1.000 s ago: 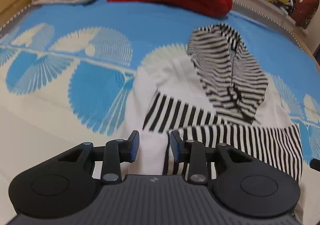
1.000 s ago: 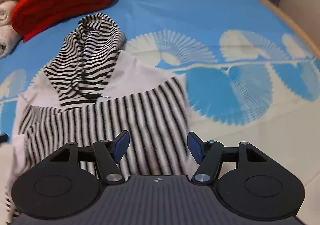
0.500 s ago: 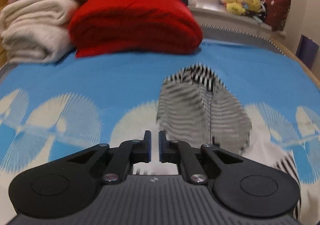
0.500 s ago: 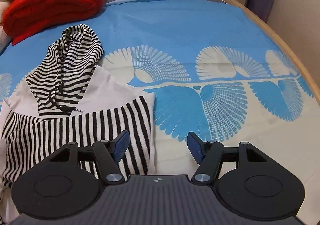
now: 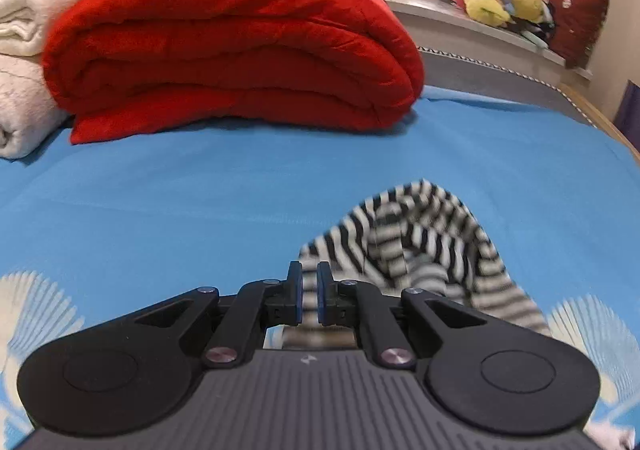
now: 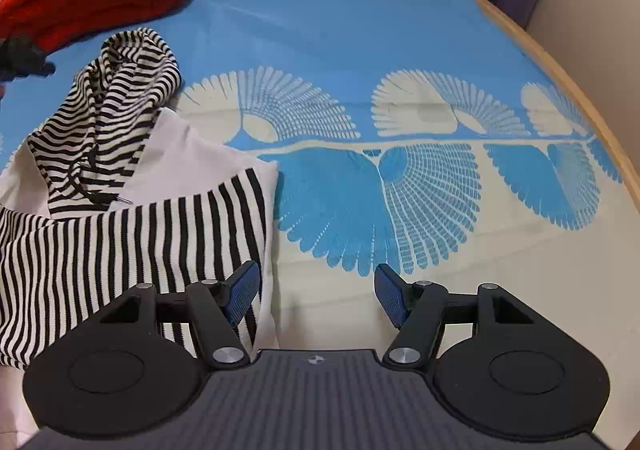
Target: Fold small clothes
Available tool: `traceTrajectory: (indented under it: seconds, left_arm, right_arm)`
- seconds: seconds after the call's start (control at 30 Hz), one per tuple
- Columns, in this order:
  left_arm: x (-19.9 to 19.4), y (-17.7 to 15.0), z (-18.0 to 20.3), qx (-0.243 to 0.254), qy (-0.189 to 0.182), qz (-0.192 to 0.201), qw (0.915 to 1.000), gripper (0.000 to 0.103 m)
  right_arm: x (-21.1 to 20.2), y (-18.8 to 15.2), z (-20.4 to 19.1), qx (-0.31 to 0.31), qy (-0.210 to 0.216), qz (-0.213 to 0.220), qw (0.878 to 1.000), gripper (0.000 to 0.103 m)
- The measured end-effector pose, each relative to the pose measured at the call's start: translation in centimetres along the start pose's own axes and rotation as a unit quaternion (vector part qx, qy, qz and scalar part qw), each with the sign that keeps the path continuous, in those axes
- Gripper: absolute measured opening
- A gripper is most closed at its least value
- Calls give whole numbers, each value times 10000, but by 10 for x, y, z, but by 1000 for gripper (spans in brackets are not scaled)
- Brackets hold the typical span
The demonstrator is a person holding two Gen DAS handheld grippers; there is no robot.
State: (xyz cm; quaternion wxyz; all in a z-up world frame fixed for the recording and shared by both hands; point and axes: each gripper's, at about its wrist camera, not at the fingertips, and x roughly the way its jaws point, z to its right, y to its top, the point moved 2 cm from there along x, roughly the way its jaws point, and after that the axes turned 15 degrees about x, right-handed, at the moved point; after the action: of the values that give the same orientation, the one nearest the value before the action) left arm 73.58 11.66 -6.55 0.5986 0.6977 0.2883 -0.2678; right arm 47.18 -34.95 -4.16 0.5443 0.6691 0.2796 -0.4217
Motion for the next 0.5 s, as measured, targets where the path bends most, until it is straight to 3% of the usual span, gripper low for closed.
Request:
traceTrajectory:
  seconds: [0.1, 0.17, 0.23, 0.33, 0.4, 0.47, 0.5]
  left_arm:
    - [29, 17, -3, -218, 21, -41, 9998, 10]
    - [48, 25, -3, -347, 30, -131, 9993, 21]
    - [65, 30, -2, -432, -58, -266, 9987, 43]
    - [83, 38, 8, -318, -165, -328, 9988, 46]
    - [95, 41, 15, -153, -223, -468, 9985, 46]
    - [104, 40, 20, 29, -86, -569, 9983, 39]
    - [106, 40, 21, 79, -144, -555, 9983, 14]
  right_arm:
    - [5, -3, -1, -47, -50, -22, 10000, 66]
    - [7, -5, -3, -87, -61, -56, 9999, 66]
    - [10, -7, -3, -90, -55, -100, 9999, 66]
    - [14, -6, -1, -80, -87, -104, 9999, 66]
    - [16, -5, 4, -45, -169, -84, 9998, 66]
    - [18, -4, 6, 14, -229, -65, 9997, 66]
    - [18, -4, 7, 23, -244, -66, 9997, 66]
